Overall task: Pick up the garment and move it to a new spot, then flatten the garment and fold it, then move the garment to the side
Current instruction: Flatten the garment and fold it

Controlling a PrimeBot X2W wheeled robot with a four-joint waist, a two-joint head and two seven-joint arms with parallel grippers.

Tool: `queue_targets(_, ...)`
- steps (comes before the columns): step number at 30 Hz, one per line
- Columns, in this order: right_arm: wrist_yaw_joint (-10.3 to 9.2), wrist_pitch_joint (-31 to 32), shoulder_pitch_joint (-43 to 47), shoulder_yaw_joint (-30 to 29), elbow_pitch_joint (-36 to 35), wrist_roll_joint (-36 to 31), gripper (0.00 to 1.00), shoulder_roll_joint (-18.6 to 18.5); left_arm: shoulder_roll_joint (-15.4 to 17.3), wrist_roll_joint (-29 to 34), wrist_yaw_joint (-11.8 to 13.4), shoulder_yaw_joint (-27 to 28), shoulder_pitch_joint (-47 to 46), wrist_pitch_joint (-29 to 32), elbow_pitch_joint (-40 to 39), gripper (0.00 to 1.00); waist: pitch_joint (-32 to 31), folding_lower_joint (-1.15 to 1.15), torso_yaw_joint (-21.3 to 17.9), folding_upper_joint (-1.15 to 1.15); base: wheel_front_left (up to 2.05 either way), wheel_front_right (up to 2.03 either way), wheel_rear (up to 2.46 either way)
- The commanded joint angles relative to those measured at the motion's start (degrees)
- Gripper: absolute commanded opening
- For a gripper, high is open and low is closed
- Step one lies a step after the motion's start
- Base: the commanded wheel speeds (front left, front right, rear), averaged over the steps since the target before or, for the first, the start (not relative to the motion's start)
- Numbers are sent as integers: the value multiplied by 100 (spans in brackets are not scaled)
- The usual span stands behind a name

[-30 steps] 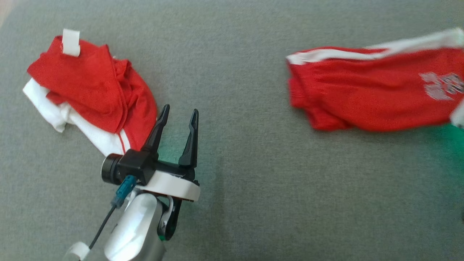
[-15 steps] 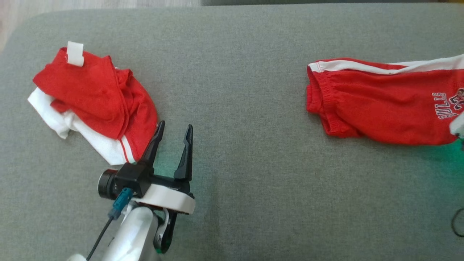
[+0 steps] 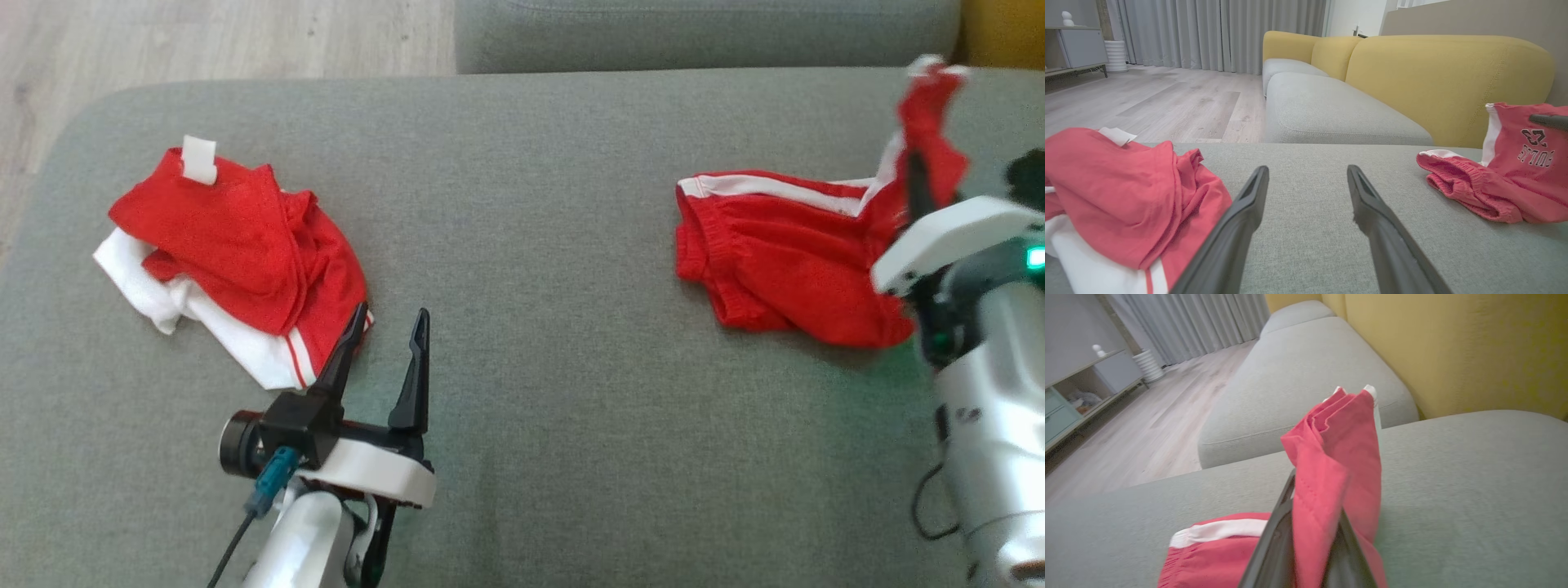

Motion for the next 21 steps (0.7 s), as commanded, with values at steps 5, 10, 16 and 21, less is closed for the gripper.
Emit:
queue_targets(5, -5, -26, 188, 836, -642, 470, 0, 178, 25, 58, -3, 205, 1, -29, -138, 100, -100, 1, 103, 0, 0, 0, 0)
queue_targets(10, -5, -11, 493, 1565, -956, 836, 0, 255, 24, 66, -10, 175, 64, -29, -103, 100, -135, 1, 220, 0, 0, 0, 0)
queue_targets(16, -5, 50, 744, 2234, -970, 1005, 0, 147, 24, 68, -1, 148, 88, -29, -70, 100, -182, 1, 303, 0, 0, 0, 0)
queue_targets(21, -5, 66, 870, 2902, -829, 1052, 0, -84, 23, 73, 11, 115, 101, -29, -44, 100, -214, 1, 320, 0, 0, 0, 0)
